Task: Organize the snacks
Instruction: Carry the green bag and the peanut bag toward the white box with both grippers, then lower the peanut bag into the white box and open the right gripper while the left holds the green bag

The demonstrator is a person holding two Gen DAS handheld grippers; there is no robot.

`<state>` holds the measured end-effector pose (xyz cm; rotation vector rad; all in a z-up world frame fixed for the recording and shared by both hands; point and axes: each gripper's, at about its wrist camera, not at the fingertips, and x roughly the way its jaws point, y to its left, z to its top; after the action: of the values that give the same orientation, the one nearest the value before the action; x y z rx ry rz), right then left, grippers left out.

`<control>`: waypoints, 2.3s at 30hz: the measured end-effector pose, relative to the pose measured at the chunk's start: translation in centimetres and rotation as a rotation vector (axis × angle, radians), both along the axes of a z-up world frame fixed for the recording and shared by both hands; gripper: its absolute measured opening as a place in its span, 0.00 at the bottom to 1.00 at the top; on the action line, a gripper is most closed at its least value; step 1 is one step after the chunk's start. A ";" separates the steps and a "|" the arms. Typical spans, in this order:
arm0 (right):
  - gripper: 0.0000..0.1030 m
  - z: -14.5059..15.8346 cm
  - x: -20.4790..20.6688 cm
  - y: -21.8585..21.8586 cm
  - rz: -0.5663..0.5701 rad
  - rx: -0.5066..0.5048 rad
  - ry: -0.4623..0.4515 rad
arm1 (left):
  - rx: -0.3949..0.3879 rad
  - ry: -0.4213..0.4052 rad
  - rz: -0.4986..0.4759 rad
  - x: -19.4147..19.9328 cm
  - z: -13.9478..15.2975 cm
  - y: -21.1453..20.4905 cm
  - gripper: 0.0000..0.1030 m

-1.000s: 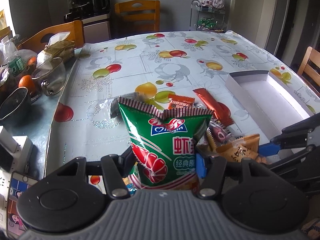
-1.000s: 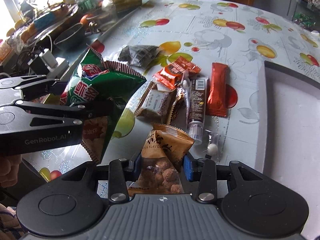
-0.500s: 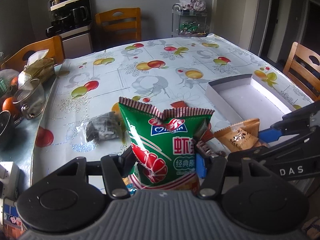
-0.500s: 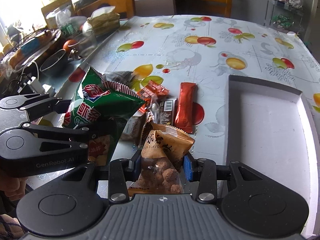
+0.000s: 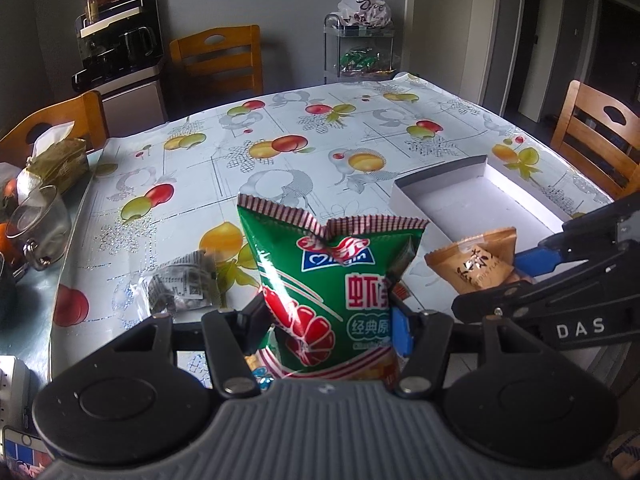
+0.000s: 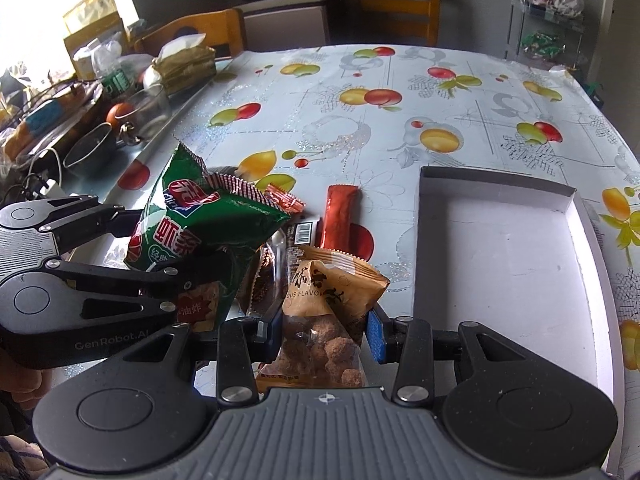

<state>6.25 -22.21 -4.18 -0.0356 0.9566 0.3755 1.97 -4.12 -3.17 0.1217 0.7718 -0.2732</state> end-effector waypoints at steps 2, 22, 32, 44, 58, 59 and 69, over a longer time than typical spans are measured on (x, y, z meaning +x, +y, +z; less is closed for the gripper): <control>0.41 0.1 0.0 -0.2 -0.005 0.000 -0.002 | -0.002 0.001 -0.006 0.0 0.0 -0.2 0.57; 0.41 0.7 -1.2 -3.8 -0.108 0.004 -0.018 | -0.003 -0.005 -0.118 0.2 0.6 -4.3 0.57; 0.41 0.9 -2.2 -6.9 -0.196 0.005 -0.022 | -0.004 -0.011 -0.194 0.8 1.0 -7.7 0.57; 0.41 0.7 -2.5 -10.8 -0.277 -0.006 -0.009 | -0.015 0.002 -0.277 1.5 0.9 -11.9 0.57; 0.41 0.0 -1.5 -14.2 -0.318 -0.020 0.028 | -0.019 0.041 -0.321 3.2 -0.1 -15.7 0.57; 0.41 -0.1 -1.4 -14.2 -0.318 -0.021 0.030 | -0.019 0.044 -0.322 3.3 -0.2 -15.9 0.57; 0.41 -0.9 -0.4 -15.4 -0.329 -0.028 0.061 | -0.008 0.070 -0.341 4.8 -1.2 -17.2 0.57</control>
<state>5.82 -37.61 -5.04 0.1075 1.0086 0.0594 6.78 -21.28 -4.33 0.2377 0.8180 -0.6063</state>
